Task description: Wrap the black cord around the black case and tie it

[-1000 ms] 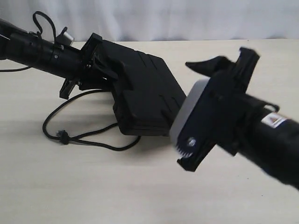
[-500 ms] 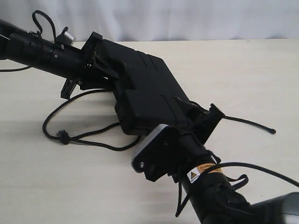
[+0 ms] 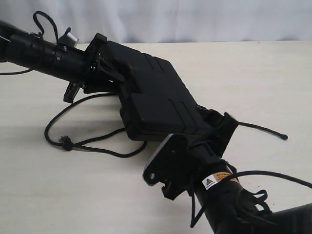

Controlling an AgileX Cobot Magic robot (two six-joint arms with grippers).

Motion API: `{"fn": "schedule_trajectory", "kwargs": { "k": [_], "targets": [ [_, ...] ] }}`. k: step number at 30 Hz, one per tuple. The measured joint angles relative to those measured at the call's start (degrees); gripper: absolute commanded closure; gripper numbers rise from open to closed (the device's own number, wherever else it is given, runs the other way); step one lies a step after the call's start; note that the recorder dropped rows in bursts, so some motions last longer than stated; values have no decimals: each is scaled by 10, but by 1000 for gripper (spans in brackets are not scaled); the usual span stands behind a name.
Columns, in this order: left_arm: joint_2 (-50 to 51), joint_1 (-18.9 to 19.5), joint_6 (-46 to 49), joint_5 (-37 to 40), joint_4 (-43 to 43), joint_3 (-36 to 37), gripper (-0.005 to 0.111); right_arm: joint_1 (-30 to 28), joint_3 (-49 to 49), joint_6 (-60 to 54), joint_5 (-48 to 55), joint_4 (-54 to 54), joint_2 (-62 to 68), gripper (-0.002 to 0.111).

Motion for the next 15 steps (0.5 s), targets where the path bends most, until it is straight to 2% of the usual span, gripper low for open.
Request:
{"fn": "schedule_trajectory", "kwargs": {
  "k": [9, 15],
  "targets": [
    [0, 0, 1, 0, -1, 0, 107, 0, 0, 0, 31, -10, -1, -2],
    [0, 0, 1, 0, -1, 0, 107, 0, 0, 86, 74, -67, -1, -1]
  ]
}}
